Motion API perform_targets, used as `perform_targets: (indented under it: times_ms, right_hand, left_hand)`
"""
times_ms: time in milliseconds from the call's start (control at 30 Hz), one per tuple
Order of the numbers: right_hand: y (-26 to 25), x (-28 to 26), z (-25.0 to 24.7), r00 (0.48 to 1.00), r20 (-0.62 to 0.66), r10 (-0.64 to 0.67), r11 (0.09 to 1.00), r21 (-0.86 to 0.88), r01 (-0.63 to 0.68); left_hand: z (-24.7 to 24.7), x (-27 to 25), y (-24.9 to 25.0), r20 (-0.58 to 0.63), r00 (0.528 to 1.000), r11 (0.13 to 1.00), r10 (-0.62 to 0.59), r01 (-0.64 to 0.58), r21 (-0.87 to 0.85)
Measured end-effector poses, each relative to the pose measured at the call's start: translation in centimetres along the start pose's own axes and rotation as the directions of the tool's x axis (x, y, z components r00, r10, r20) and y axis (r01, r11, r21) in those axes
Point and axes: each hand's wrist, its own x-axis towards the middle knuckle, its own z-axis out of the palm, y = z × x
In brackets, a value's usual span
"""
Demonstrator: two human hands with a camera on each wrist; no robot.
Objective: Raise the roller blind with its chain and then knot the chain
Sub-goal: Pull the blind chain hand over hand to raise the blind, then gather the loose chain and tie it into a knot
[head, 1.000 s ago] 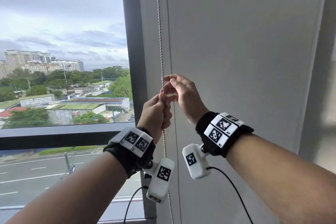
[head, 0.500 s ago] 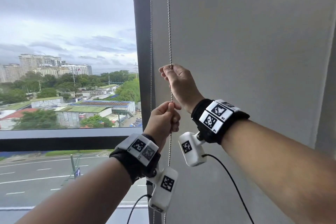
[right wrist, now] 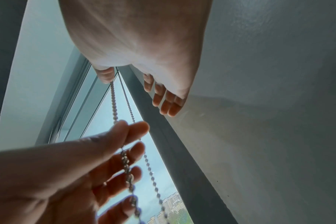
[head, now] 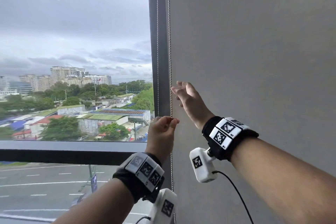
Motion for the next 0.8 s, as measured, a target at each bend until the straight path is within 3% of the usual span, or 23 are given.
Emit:
perform_targets:
  times_ms: [167,333,633,800]
  right_hand:
    - [1.3,1.0,1.3,0.998,0.051,0.047,0.994,0.095,-0.052]
    - [2.7,2.2,2.8,0.999,0.0,0.033,0.987,0.156,-0.032]
    - [4.0,1.7,3.3,0.998,-0.034,-0.047,0.962,0.268,0.054]
    - [4.6,0.8,3.3,0.996,-0.085,-0.038,0.966,0.252,0.059]
  left_hand:
    - [0.0,0.7,-2.1,-0.05,0.998,0.991,-0.026,0.033,0.127]
    - [0.5,1.1,-3.2,-0.027,0.998,0.998,-0.048,0.049,0.027]
    - [0.7,1.4,-3.4,-0.019,0.997,0.993,-0.075,0.077,0.091]
    - [1.1,1.3,-2.8,-0.022,0.984,0.984,-0.177,0.178,0.026]
